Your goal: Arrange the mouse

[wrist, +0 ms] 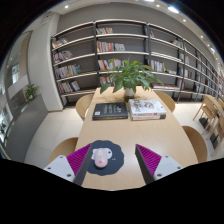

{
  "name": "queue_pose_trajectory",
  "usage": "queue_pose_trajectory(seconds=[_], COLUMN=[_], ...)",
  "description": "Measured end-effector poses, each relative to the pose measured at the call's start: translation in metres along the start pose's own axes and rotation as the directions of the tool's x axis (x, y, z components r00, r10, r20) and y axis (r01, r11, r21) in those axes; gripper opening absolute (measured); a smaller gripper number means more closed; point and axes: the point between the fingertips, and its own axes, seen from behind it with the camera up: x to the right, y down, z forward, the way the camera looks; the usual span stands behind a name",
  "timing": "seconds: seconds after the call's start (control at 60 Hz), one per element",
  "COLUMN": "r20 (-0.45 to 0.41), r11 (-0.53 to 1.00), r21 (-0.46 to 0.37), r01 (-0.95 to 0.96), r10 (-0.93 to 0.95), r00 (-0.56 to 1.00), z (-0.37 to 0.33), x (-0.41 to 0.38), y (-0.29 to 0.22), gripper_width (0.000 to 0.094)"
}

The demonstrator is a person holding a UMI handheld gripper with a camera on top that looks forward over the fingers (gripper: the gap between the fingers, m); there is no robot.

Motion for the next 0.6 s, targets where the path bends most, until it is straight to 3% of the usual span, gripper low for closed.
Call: queue_pose_trajectory(seconds=[0.25, 0.6], r20=[-0.040, -0.018], r11=[1.000, 1.000], r21=[0.028, 0.028], r01=[0.006, 0.008], r10=[-0.004, -0.007], r00=[0.999, 1.000], z=[-0.074, -0.143], x=[0.058, 0.102], y=[0.017, 0.066], gripper_width=[0.0862, 0.0858])
